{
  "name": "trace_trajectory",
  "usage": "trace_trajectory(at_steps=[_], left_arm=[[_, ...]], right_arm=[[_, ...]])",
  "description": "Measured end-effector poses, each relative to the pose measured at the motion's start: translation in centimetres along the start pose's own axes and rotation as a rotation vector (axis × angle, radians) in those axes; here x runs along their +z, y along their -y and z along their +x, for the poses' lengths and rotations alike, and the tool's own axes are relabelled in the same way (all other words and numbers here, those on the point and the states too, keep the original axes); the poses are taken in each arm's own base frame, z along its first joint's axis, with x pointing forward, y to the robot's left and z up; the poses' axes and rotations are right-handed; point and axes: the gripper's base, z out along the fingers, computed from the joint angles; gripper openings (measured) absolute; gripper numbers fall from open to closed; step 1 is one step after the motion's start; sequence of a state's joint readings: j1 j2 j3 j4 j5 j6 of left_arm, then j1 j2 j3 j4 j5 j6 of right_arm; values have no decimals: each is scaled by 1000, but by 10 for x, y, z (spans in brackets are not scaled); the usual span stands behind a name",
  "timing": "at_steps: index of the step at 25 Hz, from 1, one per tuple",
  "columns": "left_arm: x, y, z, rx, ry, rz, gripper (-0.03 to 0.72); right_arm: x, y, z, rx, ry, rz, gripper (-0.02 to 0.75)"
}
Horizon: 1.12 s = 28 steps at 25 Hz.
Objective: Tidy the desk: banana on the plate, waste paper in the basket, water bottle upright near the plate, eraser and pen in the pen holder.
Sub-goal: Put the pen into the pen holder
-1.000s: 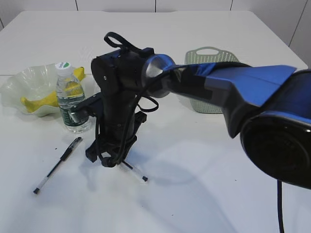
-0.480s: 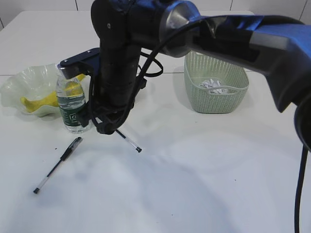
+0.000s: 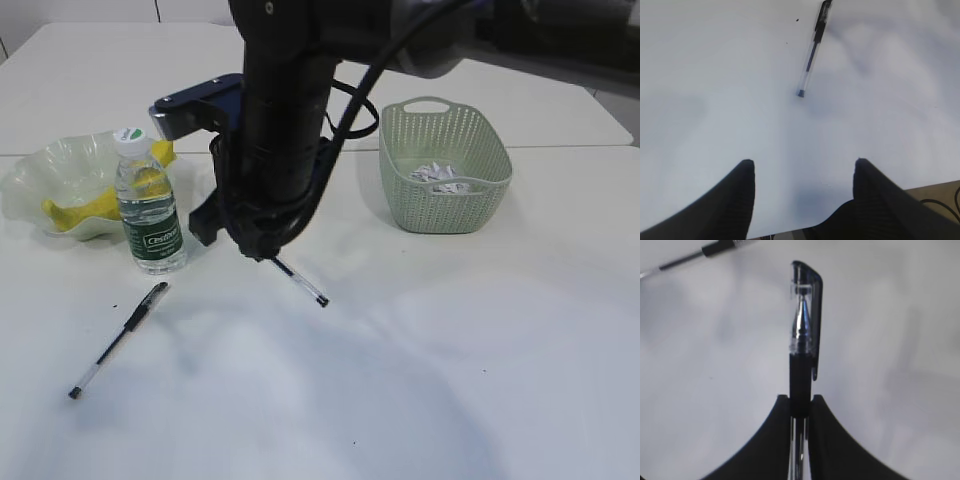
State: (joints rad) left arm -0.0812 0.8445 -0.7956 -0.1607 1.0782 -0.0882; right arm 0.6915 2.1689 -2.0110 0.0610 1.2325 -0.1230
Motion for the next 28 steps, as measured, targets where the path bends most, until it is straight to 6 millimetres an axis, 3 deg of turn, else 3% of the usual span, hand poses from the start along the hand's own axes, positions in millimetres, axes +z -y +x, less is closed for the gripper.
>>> trace_trajectory(at_steps=[3,8,18,23,28], left_arm=[[0,0,0,0,-5,0,443],[0,0,1,0,-6,-1,443],[0,0,1,0,-10,-1,435],[0,0,2,0,-17,-2,433],[0,0,3,0,-32,-3,433]], right_arm=[[2,2,19,8,-63,4,42],[-17,6,35,8,-55,34,42],[-31,52,20,139,233,36,42],[-32,56,7,119,407,74,42],[-20,59,4,122,519,100,42]])
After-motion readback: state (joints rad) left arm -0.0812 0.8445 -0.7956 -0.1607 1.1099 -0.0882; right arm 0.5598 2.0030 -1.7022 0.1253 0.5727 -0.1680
